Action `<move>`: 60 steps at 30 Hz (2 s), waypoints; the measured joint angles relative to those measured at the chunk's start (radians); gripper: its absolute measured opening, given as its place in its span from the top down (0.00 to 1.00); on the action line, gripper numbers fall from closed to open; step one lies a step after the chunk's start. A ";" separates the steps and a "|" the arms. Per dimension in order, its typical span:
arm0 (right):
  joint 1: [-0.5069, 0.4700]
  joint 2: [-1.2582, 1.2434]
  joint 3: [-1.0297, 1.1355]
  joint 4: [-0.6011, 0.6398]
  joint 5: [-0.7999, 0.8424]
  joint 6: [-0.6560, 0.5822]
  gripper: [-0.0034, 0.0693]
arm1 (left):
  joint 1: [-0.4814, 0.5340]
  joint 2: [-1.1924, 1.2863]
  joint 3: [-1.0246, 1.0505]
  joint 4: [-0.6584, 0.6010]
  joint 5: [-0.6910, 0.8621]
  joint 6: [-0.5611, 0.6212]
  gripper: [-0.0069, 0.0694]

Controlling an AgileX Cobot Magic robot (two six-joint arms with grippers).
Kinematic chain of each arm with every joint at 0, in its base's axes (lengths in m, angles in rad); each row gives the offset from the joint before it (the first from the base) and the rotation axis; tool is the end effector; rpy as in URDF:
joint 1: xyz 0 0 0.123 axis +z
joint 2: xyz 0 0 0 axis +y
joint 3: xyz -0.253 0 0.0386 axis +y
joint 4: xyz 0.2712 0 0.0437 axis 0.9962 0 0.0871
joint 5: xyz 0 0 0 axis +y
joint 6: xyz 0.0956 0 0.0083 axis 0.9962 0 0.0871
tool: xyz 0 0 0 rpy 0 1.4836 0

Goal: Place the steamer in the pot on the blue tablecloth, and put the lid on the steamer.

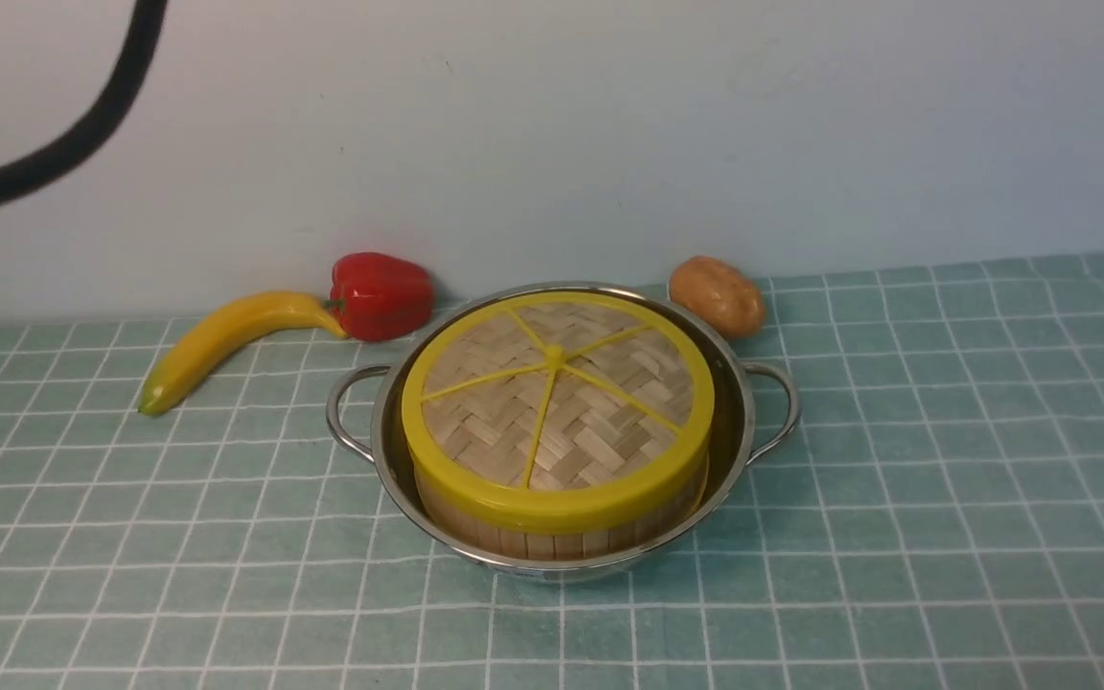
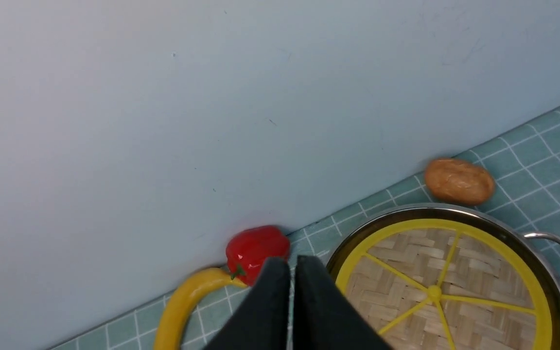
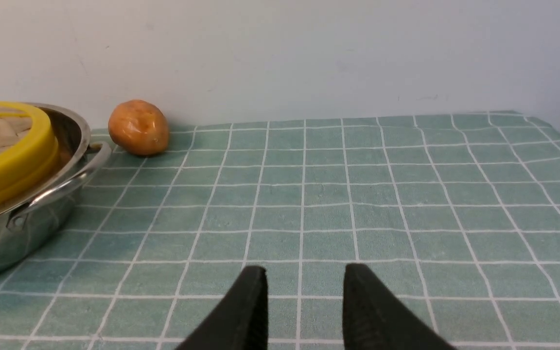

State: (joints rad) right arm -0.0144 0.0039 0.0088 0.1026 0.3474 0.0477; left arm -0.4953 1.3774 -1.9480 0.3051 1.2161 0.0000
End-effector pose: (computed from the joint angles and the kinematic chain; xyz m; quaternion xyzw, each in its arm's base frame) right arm 0.1113 0.0017 0.1771 0.0526 0.7944 0.0531 0.6028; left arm 0.2528 -0.1058 0.5144 0.1896 0.8437 0.0282 0.5015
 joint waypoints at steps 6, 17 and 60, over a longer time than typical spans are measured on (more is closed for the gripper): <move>0.000 0.000 0.000 0.000 0.000 0.000 0.62 | 0.002 -0.110 0.097 0.002 -0.004 0.000 0.89; 0.000 0.000 0.000 0.000 0.000 0.000 0.62 | 0.343 -0.676 0.953 -0.141 -0.609 -0.008 0.87; 0.000 0.000 0.000 0.000 0.000 0.000 0.62 | 0.639 -1.376 1.955 -0.190 -0.846 -0.045 0.80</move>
State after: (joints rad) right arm -0.0144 0.0039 0.0088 0.1026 0.3470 0.0477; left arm 0.1436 0.0015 0.0073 0.1152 0.3699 -0.0446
